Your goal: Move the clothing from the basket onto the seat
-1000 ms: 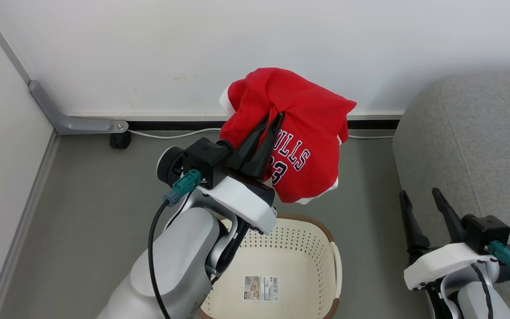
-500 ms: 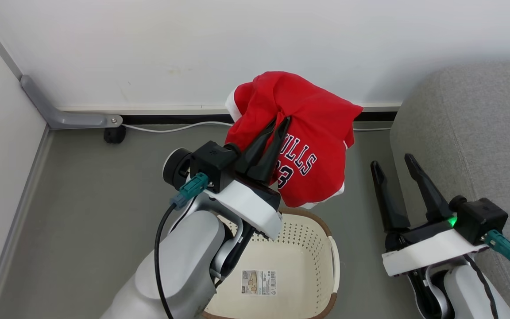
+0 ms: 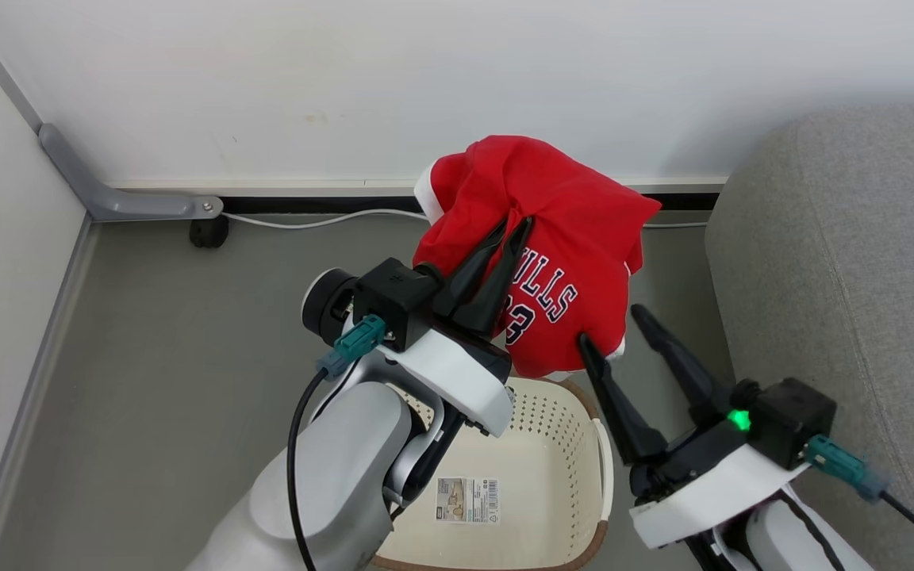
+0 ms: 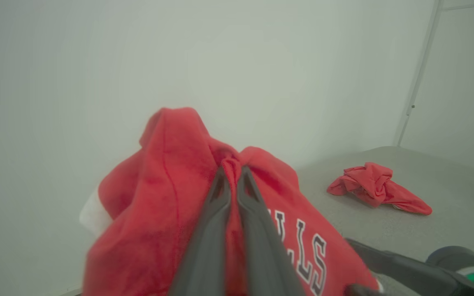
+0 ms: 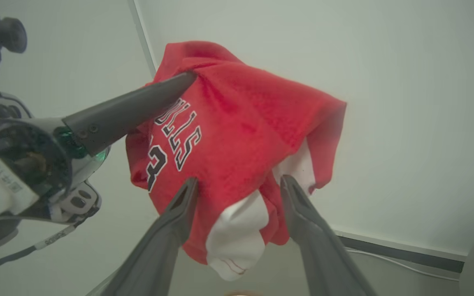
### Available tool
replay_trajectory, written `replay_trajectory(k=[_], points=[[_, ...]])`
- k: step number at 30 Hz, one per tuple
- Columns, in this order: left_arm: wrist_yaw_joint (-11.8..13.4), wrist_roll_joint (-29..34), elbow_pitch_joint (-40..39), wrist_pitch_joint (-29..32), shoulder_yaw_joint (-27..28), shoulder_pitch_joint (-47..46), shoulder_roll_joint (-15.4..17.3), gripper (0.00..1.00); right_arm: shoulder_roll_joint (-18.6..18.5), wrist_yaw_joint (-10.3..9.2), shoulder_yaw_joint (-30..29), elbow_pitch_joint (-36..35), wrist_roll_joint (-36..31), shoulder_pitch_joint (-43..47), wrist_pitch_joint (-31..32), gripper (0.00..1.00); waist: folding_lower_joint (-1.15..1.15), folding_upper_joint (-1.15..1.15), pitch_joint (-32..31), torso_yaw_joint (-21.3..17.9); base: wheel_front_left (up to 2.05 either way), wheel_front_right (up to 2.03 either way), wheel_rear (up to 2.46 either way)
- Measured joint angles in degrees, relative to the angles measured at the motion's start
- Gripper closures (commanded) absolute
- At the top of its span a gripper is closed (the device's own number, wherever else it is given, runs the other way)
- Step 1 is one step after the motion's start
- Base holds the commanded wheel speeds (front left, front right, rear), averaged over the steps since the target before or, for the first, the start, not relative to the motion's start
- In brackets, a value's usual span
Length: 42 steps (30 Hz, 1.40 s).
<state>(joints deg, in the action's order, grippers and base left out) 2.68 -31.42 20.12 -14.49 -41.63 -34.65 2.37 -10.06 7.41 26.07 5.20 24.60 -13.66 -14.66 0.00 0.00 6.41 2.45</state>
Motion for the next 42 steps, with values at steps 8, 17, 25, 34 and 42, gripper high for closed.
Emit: replay_trajectory(k=[8,17,25,34,42], points=[[0.48,-0.57,-0.35,0.00,-1.55,-0.14,0.03,1.00,-1.44,0.00,6.26,4.63,3.79,-3.20,0.00,0.00,0.00,0.00,-0.19,1.01,0.00,0.00,0.00],[0.52,-1.54,-0.87,-0.01,-3.70,-0.14,0.07,1.00,-2.34,0.00,10.31,8.90,5.87,-8.25,0.00,0.00,0.00,0.00,-0.24,2.77,0.00,0.00,0.00],[0.93,-2.53,-0.55,-0.01,-3.89,-0.13,0.08,1.00,-2.23,0.00,11.20,8.72,6.21,-10.81,0.00,1.00,0.00,0.00,0.95,3.23,0.00,0.00,0.00],[0.86,-2.35,1.48,-0.18,-3.66,-0.11,0.03,0.00,-2.03,0.00,7.03,6.90,4.67,-10.60,0.00,1.00,0.00,0.00,2.01,2.03,0.00,0.00,0.00],[-0.30,-1.81,3.97,-0.18,-3.60,-0.12,0.07,0.00,-2.21,0.00,-0.21,4.79,2.41,-9.62,0.00,1.00,0.00,0.00,2.24,0.08,0.00,0.00,0.00]])
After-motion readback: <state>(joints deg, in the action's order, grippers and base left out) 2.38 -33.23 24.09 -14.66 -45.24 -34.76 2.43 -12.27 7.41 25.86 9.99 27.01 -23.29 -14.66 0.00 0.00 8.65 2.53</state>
